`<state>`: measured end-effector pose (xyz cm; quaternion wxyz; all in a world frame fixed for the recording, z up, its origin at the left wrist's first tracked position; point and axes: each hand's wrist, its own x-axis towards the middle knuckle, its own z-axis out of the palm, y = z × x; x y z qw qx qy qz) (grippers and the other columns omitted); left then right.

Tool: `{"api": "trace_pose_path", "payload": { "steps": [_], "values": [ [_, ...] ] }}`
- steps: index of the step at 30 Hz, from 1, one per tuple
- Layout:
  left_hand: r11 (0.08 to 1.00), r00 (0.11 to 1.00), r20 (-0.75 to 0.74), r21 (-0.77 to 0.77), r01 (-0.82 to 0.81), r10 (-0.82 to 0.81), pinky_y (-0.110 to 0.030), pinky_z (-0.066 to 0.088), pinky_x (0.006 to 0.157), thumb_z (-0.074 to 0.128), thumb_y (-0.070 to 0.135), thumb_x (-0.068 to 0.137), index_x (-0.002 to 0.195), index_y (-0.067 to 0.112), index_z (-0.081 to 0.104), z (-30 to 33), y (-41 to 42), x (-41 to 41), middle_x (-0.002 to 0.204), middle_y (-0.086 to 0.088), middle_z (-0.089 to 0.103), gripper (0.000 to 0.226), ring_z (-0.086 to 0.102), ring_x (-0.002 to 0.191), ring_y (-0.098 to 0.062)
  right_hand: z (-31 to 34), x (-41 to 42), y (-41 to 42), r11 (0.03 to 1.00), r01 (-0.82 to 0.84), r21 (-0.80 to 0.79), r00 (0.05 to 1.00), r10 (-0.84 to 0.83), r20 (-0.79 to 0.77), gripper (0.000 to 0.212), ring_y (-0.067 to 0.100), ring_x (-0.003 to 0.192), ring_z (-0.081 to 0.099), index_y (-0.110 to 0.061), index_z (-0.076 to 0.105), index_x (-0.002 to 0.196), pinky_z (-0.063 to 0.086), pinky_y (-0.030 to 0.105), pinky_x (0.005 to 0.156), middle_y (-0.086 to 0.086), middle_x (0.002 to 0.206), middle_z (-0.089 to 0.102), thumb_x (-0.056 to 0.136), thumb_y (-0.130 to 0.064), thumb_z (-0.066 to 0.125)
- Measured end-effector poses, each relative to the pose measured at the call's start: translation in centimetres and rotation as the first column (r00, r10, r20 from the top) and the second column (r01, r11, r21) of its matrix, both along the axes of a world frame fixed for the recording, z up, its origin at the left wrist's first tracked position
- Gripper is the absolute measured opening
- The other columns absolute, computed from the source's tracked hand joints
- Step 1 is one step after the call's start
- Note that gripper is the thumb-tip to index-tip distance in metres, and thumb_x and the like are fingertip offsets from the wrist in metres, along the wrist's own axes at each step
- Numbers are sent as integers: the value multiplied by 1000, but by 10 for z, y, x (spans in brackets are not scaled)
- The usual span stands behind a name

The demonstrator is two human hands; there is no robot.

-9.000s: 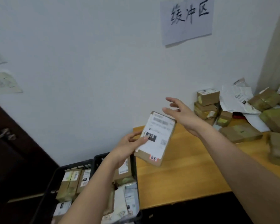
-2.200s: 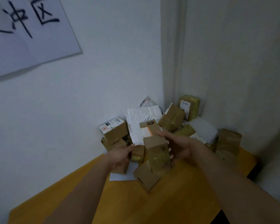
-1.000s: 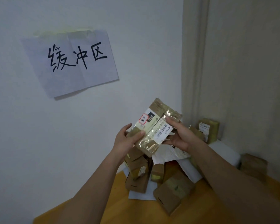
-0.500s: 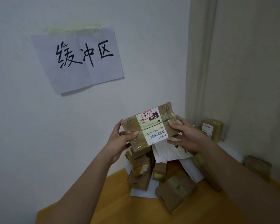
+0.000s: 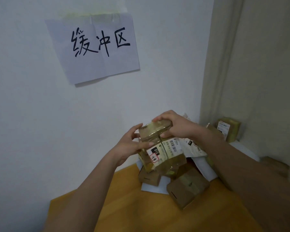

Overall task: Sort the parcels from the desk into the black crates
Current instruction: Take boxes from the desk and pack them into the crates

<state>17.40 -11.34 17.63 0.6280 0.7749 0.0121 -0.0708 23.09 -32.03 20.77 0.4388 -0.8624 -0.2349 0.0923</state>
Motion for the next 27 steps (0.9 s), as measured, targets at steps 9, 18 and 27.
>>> {"api": "trace_pose_path", "payload": {
  "steps": [9,18,27],
  "values": [
    [662,931,-251,-655,-365,265,-45,59,85,62,16,94,110,0,61,-30,41,-24,99,-21,73,22,71,97,-37,-37,-10,29,899,373,229,918,-321,-234,81,27,149,17,-42,6,155,27,49,115,0,164,9,93,-53,57],
    [556,910,-330,-720,-415,251,-44,50,100,67,11,85,99,7,64,-60,73,-51,108,-16,69,15,61,119,-36,-70,-32,70,784,306,540,880,-16,-475,46,27,103,71,-37,43,144,56,45,93,5,125,67,101,-24,54],
    [589,890,-327,-667,-456,318,-41,51,98,73,15,72,99,15,61,-95,98,-88,98,-4,73,29,66,102,-25,-109,-49,90,795,329,509,814,34,-579,53,37,105,68,-33,40,143,53,51,96,11,118,69,98,-11,57]
  ]
}}
